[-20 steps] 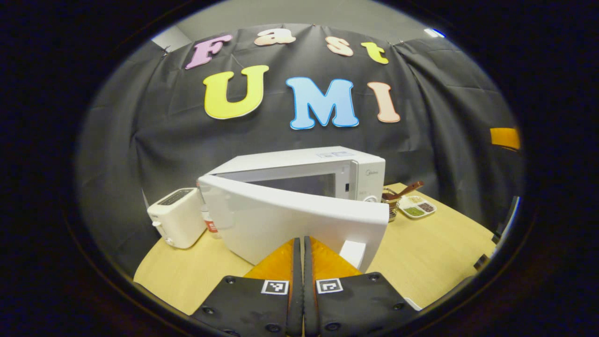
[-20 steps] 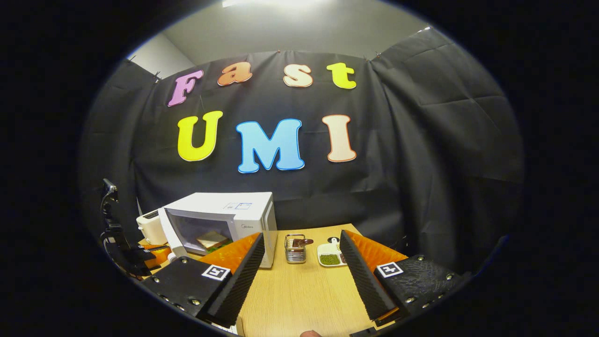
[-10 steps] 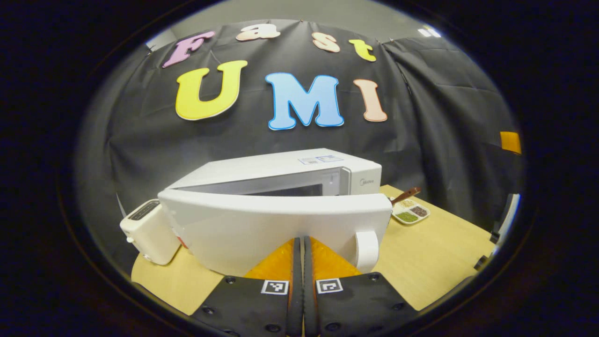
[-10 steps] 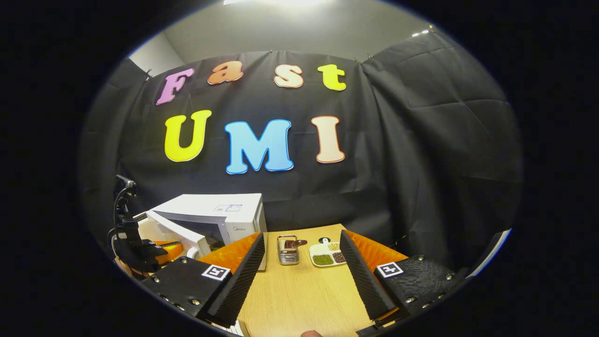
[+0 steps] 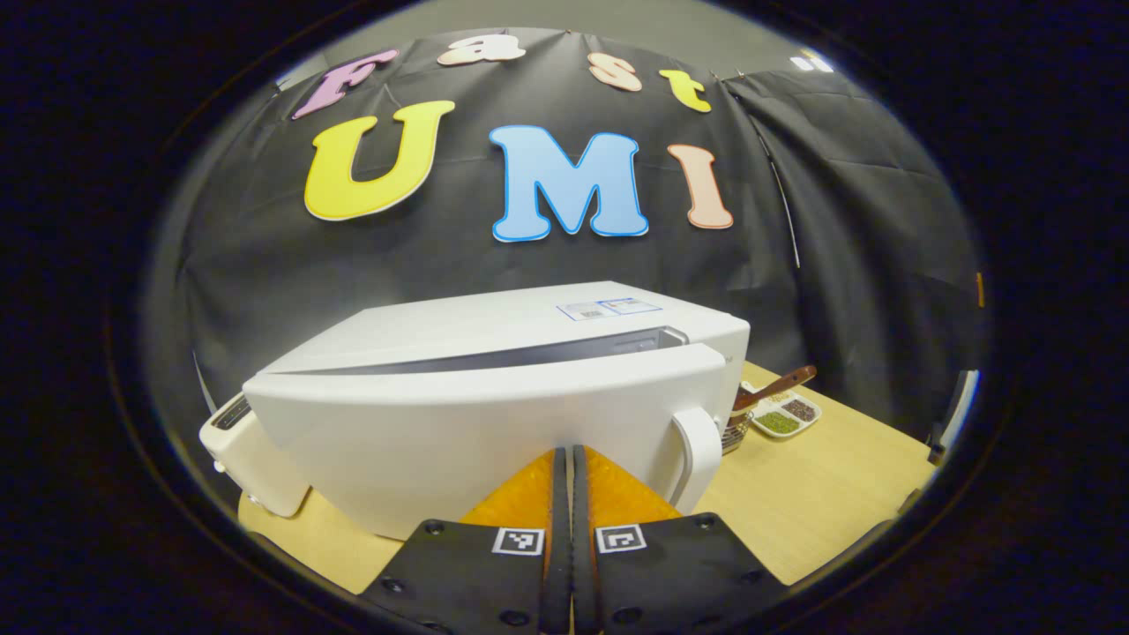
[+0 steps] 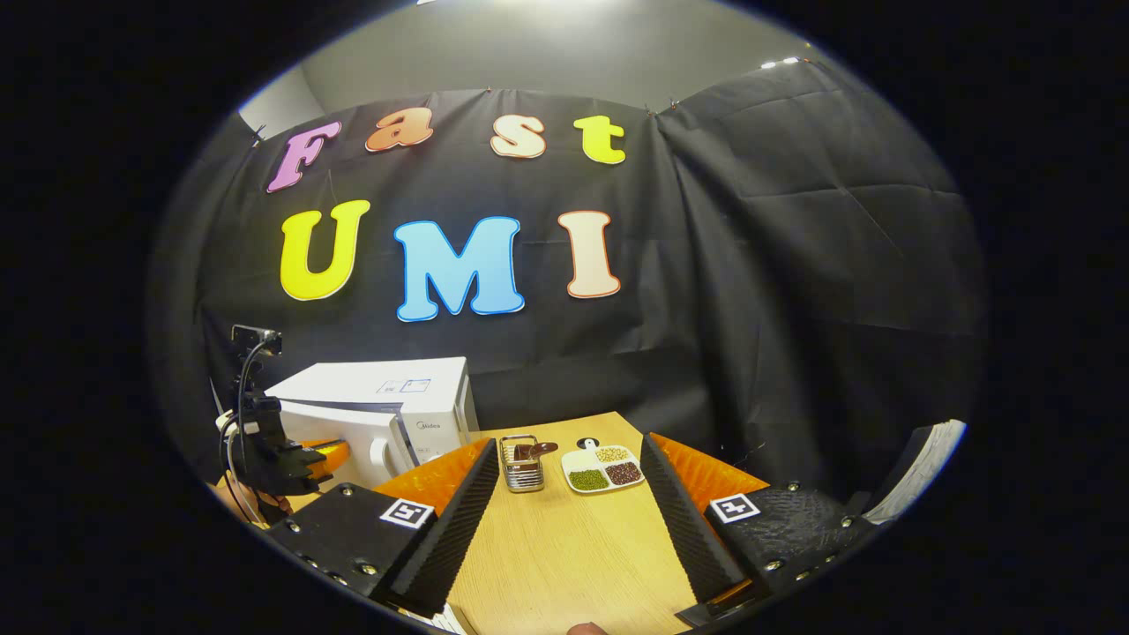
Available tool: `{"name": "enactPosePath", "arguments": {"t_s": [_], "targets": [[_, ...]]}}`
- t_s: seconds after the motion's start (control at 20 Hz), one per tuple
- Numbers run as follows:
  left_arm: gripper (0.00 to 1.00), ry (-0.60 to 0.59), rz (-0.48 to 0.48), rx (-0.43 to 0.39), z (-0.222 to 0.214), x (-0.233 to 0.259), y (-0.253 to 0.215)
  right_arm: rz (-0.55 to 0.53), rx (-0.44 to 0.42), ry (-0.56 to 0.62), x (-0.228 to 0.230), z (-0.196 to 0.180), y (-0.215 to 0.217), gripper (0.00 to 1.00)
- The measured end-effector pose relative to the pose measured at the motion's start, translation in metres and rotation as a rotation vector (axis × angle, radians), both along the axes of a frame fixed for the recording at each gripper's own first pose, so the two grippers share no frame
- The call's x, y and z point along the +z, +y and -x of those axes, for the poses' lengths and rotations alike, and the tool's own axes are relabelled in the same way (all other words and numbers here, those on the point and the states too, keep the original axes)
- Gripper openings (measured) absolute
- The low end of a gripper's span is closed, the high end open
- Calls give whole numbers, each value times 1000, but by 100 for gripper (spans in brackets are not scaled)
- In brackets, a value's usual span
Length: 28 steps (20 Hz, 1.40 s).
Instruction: Open the microwave oven with the left hand, put the food in, and close the microwave oven.
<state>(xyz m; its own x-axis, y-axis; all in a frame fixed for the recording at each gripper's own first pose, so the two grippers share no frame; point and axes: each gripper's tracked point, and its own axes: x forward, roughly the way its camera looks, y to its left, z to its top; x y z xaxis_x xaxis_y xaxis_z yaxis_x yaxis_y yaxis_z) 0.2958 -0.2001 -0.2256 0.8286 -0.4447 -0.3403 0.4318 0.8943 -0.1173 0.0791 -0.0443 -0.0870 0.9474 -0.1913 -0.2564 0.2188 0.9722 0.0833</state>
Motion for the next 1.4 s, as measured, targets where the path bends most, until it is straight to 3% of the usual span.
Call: {"name": "enactPosePath", "arguments": {"t_s": [0.05, 0.15, 0.2, 0.3, 0.35, 0.4, 0.45, 0.55, 0.6, 0.65, 0.75, 1.05, 1.1, 1.15, 1.25, 1.3, 1.4], "targets": [[7, 3, 9, 1, -5, 0, -1, 3, -3, 4, -1, -1, 1, 98], [7, 4, 22, 15, -15, -1, -2, 7, -9, 5, 0, -2, 2, 98], [7, 15, 35, 12, -16, -2, -3, 6, -10, 6, 0, -3, 4, 93], [12, 11, 49, 18, -15, -2, -6, 10, -10, 2, 2, -6, 7, 98], [7, 8, 48, 26, -16, -3, -5, 12, -6, 2, 1, -7, 8, 98], [12, 2, 49, 30, -18, -2, -5, 14, 0, 2, 1, -8, 11, 98], [7, -3, 50, 38, -19, -2, -5, 15, 8, 5, 0, -9, 14, 98], [7, 4, 14, 46, -28, -7, -5, 14, 30, 15, -3, -11, 22, 98], [7, 10, 37, 32, -20, -6, -13, 15, 42, 18, -3, -13, 26, 93], [7, -2, 17, 38, -25, -3, -16, 18, 51, 15, -2, -14, 30, 98], [7, -16, 0, 41, -21, 4, -14, 13, 75, 10, -1, -15, 38, 98], [7, -89, 64, 100, 19, 64, 11, 15, 169, -33, 14, -7, 49, 98], [12, -102, 67, 112, 28, 73, 15, 13, 188, -40, 16, -4, 48, 98], [7, -116, 63, 129, 38, 81, 19, 7, 206, -52, 20, -3, 49, 98], [7, -147, 58, 162, 57, 100, 29, 2, 238, -68, 24, 2, 45, 98], [7, -157, 56, 177, 67, 108, 33, 1, 253, -74, 26, 6, 42, 93], [7, -172, 45, 205, 87, 121, 39, -5, 276, -92, 31, 19, 36, 98]]}}
